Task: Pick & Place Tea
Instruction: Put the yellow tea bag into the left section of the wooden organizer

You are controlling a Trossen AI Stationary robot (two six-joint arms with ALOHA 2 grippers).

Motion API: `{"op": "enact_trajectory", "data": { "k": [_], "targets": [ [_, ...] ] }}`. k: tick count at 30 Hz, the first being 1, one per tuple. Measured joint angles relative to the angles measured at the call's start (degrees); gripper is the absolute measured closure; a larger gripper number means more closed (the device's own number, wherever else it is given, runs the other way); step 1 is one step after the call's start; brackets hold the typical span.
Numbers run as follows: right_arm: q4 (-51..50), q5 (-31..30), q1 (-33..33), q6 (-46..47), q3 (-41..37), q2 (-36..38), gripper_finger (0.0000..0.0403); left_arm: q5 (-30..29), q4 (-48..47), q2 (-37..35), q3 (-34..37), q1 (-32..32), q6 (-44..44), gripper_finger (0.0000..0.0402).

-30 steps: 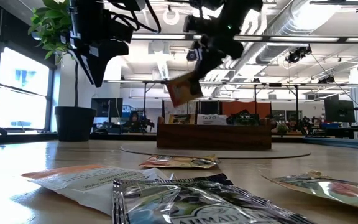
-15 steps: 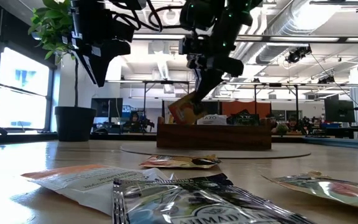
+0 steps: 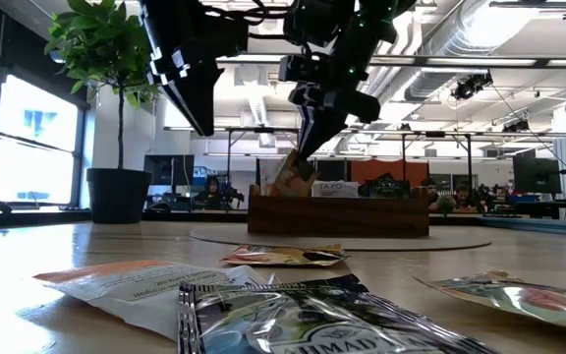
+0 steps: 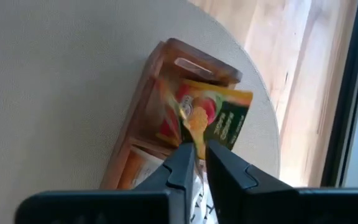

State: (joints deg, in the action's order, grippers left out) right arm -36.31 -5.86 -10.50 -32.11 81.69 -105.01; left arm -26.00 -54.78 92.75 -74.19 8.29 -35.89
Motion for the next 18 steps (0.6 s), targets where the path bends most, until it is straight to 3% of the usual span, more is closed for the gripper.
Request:
{"op": "enact_trajectory", "data": {
  "k": [4,14,18],
  "targets": [
    [-0.24,-1.68,0.0,0.15,0.0,0.0,0.0336,-0.37,-1.04,0.0,0.0,0.0,-0.29,0.0299],
    [-0.36,-14.26,1.42,1.8,0.0,1.4,0.029,-0.26,-1.32,0.0,0.01,-0.02,-0.33,0.0299],
    [-4.5,-13.31,3.91,5.3,0.0,4.61,0.029,-0.68,-1.4,0.0,0.04,-0.02,-0.33,0.0299]
  ]
}}
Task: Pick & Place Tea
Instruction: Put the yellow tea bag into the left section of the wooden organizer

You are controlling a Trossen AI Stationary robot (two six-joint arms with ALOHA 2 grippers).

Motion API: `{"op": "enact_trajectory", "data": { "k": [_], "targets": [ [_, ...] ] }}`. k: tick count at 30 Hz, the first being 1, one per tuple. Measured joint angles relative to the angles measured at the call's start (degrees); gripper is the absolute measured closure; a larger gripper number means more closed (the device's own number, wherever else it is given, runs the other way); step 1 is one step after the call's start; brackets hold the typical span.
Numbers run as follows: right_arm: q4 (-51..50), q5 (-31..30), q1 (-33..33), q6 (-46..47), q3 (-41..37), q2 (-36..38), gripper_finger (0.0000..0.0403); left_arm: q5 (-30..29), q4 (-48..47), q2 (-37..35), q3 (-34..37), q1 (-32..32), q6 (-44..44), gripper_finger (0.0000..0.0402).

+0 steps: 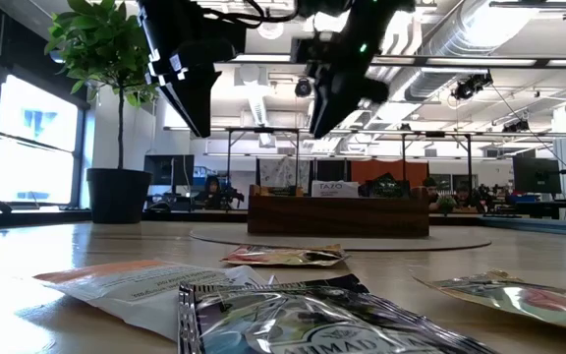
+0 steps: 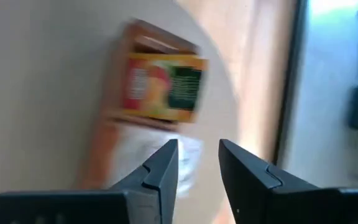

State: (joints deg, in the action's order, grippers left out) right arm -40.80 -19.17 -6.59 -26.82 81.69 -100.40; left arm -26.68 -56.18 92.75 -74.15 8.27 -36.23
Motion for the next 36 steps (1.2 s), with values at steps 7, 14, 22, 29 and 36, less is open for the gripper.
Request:
{"op": "enact_trajectory", "data": {
  "k": [7,14,22,29,36],
  "targets": [
    [-8.51,10.93,6.25,10.53,0.0,6.69,0.03,0.3,-1.99,-0.47,0.04,3.35,0.0,0.0299],
    [-10.69,13.95,14.58,18.28,-0.63,8.35,0.0296,-3.65,-1.12,-2.92,-0.03,13.58,0.01,0.0299],
    [15.33,18.07,21.27,27.68,-18.07,8.24,0.0284,-2.16,16.29,-8.92,8.23,19.49,0.06,0.0299],
    [43.54,14.55,23.95,41.1,-32.44,7.53,0.0285,9.54,46.29,-9.19,22.02,15.81,1.05,0.0299],
    [61.19,11.66,25.51,44.84,-39.84,3.11,0.0286,17.65,66.11,-1.84,28.57,13.05,1.2,0.0299]
  ]
}}
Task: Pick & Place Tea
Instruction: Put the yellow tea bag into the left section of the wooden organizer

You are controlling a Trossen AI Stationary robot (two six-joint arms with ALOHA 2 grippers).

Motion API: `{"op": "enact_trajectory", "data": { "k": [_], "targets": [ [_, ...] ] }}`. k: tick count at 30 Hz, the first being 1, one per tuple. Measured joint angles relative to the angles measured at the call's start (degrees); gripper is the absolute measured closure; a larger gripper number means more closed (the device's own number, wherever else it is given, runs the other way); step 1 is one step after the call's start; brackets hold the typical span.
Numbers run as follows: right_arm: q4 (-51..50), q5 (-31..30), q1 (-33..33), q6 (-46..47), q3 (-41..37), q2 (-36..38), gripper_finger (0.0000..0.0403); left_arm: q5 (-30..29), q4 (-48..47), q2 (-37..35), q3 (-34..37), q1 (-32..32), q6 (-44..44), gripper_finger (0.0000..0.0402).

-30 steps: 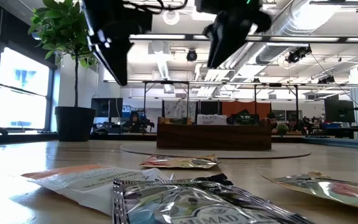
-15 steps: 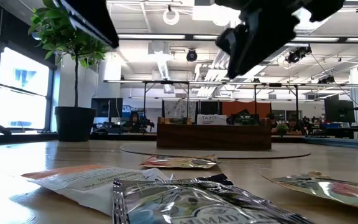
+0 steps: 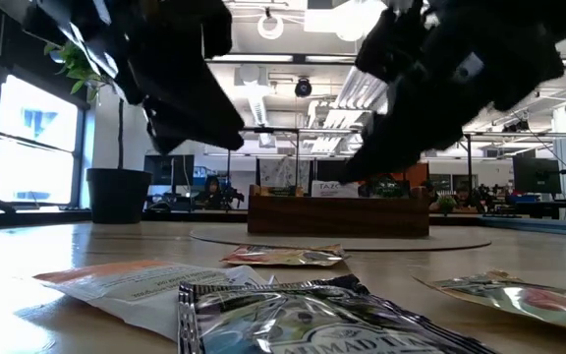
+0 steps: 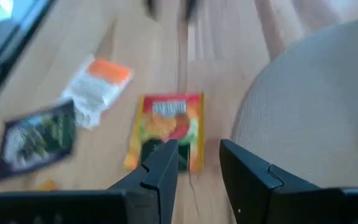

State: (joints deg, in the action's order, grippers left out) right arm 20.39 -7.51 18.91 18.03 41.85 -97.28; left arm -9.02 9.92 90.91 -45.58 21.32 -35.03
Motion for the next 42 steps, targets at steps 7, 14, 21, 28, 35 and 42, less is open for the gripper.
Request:
{"op": "enact_trajectory", "data": {
  "k": [7,14,21,28,35,42],
  "targets": [
    [0.97,-0.44,1.26,-0.29,2.27,-6.17,0.0286,4.2,4.76,9.6,-2.93,0.99,2.92,0.0299],
    [0.08,-0.75,1.89,-1.52,2.78,-6.94,0.0286,5.09,3.06,13.99,-6.51,-1.55,-3.42,0.0299],
    [-3.01,7.72,1.89,-4.33,2.59,-6.85,0.0286,12.96,2.83,13.91,-9.19,-4.12,11.31,0.0299],
    [-3.37,6.0,1.91,3.16,2.6,-6.7,0.0286,13.02,-2.33,13.89,-12.0,-4.09,21.7,0.0299],
    [-2.73,4.87,1.51,4.7,2.6,-6.68,0.0286,11.21,-7.63,13.89,-12.9,-4.09,19.8,0.0299],
    [-5.28,5.15,0.64,-9.59,2.6,-6.52,0.0286,13.45,-13.21,13.89,-12.9,-3.96,13.83,0.0299]
  ]
}}
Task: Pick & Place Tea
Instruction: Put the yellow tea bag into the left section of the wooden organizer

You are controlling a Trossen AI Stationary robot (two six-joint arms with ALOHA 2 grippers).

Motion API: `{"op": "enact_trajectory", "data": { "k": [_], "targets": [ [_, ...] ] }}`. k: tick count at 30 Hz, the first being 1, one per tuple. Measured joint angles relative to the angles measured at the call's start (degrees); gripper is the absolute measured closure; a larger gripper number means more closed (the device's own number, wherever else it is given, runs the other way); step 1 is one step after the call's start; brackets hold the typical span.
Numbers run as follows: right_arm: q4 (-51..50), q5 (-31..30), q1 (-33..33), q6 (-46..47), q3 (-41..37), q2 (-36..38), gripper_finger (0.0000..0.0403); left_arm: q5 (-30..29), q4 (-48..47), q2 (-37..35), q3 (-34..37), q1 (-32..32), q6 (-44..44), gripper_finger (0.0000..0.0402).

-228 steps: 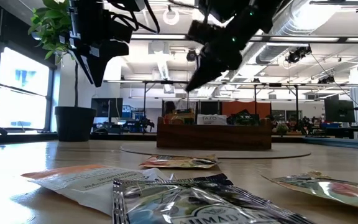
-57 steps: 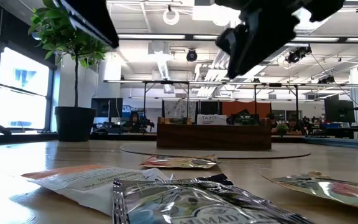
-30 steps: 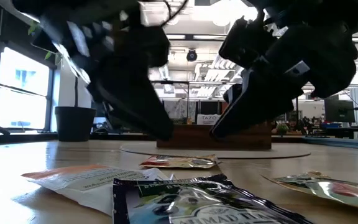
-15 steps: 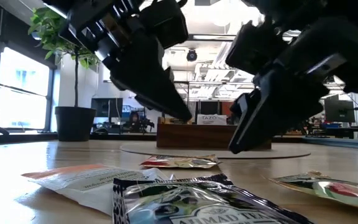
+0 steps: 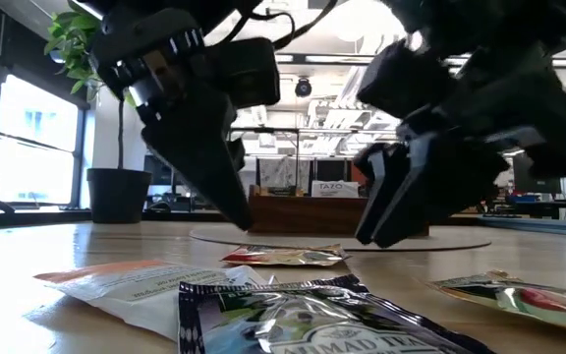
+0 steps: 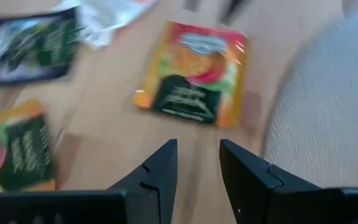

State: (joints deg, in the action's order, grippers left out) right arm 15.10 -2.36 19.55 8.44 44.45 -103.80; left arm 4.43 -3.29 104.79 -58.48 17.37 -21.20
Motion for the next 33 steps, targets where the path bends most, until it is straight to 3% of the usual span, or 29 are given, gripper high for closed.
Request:
{"op": "enact_trajectory", "data": {
  "k": [3,7,11,15,20,26,33],
  "targets": [
    [0.07,-0.77,0.55,-5.94,0.12,0.08,0.0286,0.01,-1.13,0.0,0.0,0.0,-0.33,0.0299],
    [-0.16,-0.68,0.38,-5.05,1.0,0.39,0.0286,1.7,-1.37,0.0,0.0,0.0,-1.77,0.0299],
    [-0.3,-2.32,1.56,-14.42,1.01,2.82,0.0286,3.95,-1.66,0.0,0.0,0.02,-2.15,0.0299],
    [-0.04,-8.88,3.82,-25.68,1.01,4.14,0.0286,4.18,-1.61,0.0,0.0,0.04,-5.54,0.0299],
    [-0.11,-12.26,7.08,-34.05,0.74,1.4,0.0286,4.8,-0.89,0.0,0.0,0.31,-9.76,0.0299],
    [8.21,-22.83,10.16,-46.55,0.73,-2.16,0.0286,5.54,0.5,2.4,0.06,0.72,-12.22,0.0299],
    [7.02,-20.03,9.97,-52.96,1.01,-4.48,0.0286,7.3,4.74,4.82,-0.09,1.02,-15.17,0.0299]
  ]
}}
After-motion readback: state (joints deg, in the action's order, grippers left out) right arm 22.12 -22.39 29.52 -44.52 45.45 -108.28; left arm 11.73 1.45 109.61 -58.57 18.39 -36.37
